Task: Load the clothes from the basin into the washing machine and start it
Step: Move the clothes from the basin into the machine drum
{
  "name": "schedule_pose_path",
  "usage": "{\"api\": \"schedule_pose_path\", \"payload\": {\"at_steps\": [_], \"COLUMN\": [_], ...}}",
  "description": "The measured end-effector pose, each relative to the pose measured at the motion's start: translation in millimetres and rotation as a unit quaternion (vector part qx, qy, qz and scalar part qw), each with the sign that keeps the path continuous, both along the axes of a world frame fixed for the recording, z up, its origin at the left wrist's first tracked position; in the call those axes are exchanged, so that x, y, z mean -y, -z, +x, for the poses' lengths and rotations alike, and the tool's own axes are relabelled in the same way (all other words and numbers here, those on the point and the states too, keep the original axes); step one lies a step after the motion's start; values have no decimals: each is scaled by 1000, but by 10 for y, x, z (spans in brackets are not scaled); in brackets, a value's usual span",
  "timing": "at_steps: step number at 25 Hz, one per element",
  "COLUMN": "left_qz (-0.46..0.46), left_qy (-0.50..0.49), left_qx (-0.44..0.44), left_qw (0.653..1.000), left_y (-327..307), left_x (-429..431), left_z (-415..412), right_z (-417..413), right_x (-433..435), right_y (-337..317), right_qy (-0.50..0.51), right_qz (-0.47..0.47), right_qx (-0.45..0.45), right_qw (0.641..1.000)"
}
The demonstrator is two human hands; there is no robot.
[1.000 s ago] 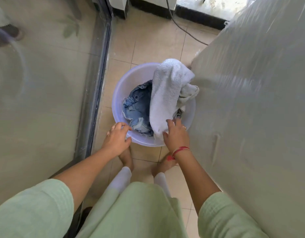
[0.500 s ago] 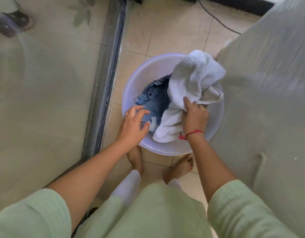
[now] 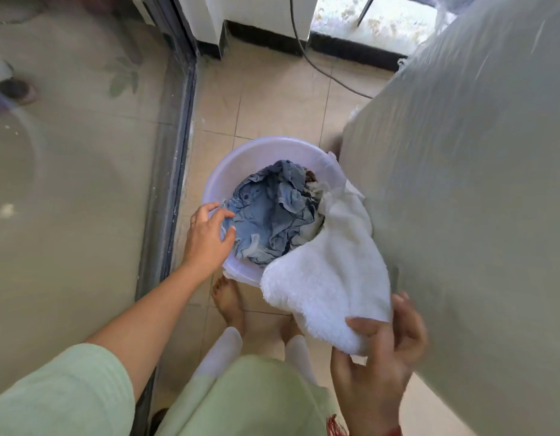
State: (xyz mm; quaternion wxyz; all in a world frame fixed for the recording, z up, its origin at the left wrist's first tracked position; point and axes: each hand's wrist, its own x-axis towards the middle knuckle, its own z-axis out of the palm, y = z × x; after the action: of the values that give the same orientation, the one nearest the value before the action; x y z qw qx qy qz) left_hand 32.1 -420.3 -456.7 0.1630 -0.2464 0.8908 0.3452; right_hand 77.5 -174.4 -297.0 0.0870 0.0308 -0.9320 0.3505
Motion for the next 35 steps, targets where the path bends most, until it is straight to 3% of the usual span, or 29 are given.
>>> {"api": "schedule_pose_path", "payload": {"at_steps": [3, 9, 11, 13, 18, 21, 24, 26, 29, 31, 33, 35], "left_qz": [16, 117, 194, 294, 425, 371, 348, 277, 187, 115, 34, -42], "left_qy": [19, 42, -45, -141, -48, 15, -25, -38, 36, 127, 226, 301], "left_qx": [19, 14, 14, 7, -49, -137, -250, -348, -427, -467, -486, -491], "left_qw": [1000, 992, 980, 945, 902, 918, 903, 895, 884, 867, 844, 816], "left_y": [-16, -281, -623, -1115, -2538, -3320, -3980, -4458, -5171, -5602, -5972, -6286], "left_x": [-88, -204, -218, -187, 37, -71, -193, -227, -374, -566, -791, -1082], "left_z": [0, 145, 133, 49, -212, -340, -535, -734, -987, -1062, -1122, -1158], "right_z": [82, -147, -194, -276, -660, -764, -771, -763, -837, -948, -1080, -1268], "right_x": [77, 410, 544, 673, 696, 632, 603, 581, 533, 367, 94, -319], "right_y": [296, 307, 54, -317, -1473, -2133, -2599, -2874, -3165, -3356, -3581, -3797], "right_qy": [-44, -103, -132, -124, -85, -92, -77, -97, -156, -158, -127, -102], "right_qz": [1, -6, -18, -49, -118, -101, -39, 11, 71, 14, -126, -201], "right_qx": [110, 126, 122, 108, 11, -69, -140, -175, -188, -192, -187, -198], "right_qw": [993, 987, 984, 985, 989, 988, 986, 980, 967, 968, 966, 954]}}
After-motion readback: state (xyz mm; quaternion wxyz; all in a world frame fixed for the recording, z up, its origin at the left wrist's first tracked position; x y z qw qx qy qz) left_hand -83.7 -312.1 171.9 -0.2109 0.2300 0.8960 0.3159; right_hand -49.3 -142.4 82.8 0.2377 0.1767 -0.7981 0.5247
